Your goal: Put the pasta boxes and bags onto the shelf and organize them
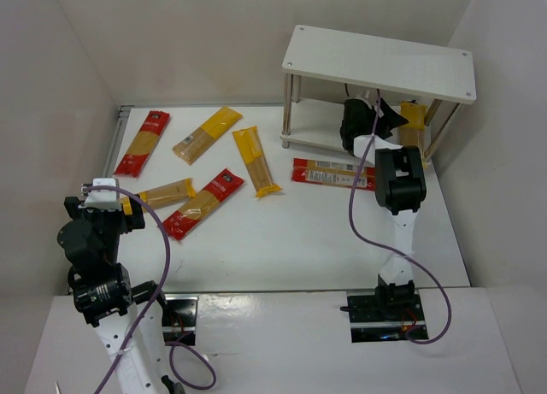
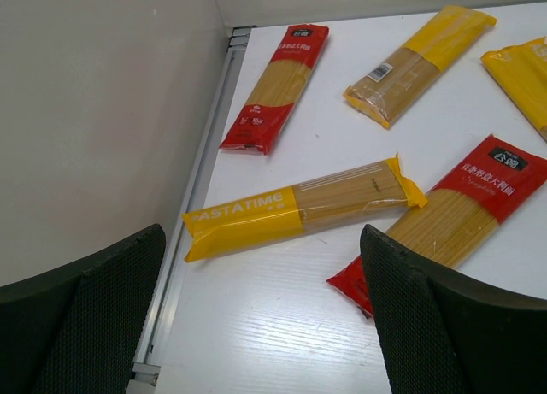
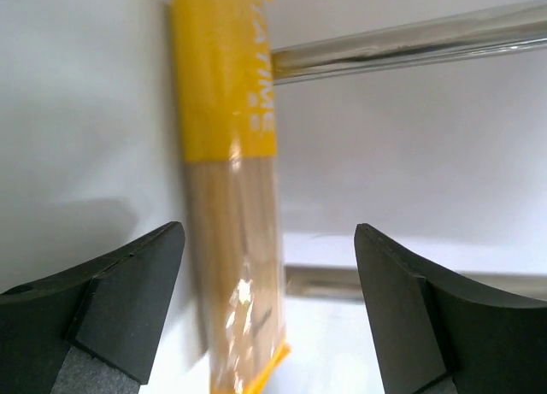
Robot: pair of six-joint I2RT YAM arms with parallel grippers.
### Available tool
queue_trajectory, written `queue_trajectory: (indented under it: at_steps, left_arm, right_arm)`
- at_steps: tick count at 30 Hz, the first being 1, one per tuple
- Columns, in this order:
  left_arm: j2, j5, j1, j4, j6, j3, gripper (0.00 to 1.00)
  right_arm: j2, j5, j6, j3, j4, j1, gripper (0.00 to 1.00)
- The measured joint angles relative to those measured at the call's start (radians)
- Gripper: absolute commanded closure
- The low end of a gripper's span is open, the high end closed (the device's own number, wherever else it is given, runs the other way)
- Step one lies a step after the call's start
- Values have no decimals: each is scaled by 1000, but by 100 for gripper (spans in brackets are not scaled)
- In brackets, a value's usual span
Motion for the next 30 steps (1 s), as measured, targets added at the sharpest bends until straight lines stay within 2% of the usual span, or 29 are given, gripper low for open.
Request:
queue_trajectory:
  at_steps: [8, 11, 17, 20, 22, 25, 30]
  left_arm:
    - [0, 3, 0, 0, 0, 0, 0]
    - [-1, 3, 0, 0, 0, 0, 0]
    - [-16, 7, 0, 0, 1, 0, 0]
    - [-27, 9, 1, 0, 2, 0, 0]
    - [-30, 13, 1, 0, 2, 0, 0]
    - [-34, 20, 1, -3, 4, 0, 0]
    - [-39, 26, 1, -8, 5, 0, 0]
  right_arm:
    - [-156, -33, 150, -116, -191, 119, 11]
    - [-233, -42, 203, -216, -261, 174, 10]
    - [-423, -108, 337, -418, -444, 400, 7]
    - [-539, -200, 439, -478, -565, 527, 7]
    - [-627, -292, 500, -503, -642, 565, 7]
    - [-780, -430, 572, -543, -720, 526, 7]
    - [-1026, -694, 667, -598, -808, 291, 7]
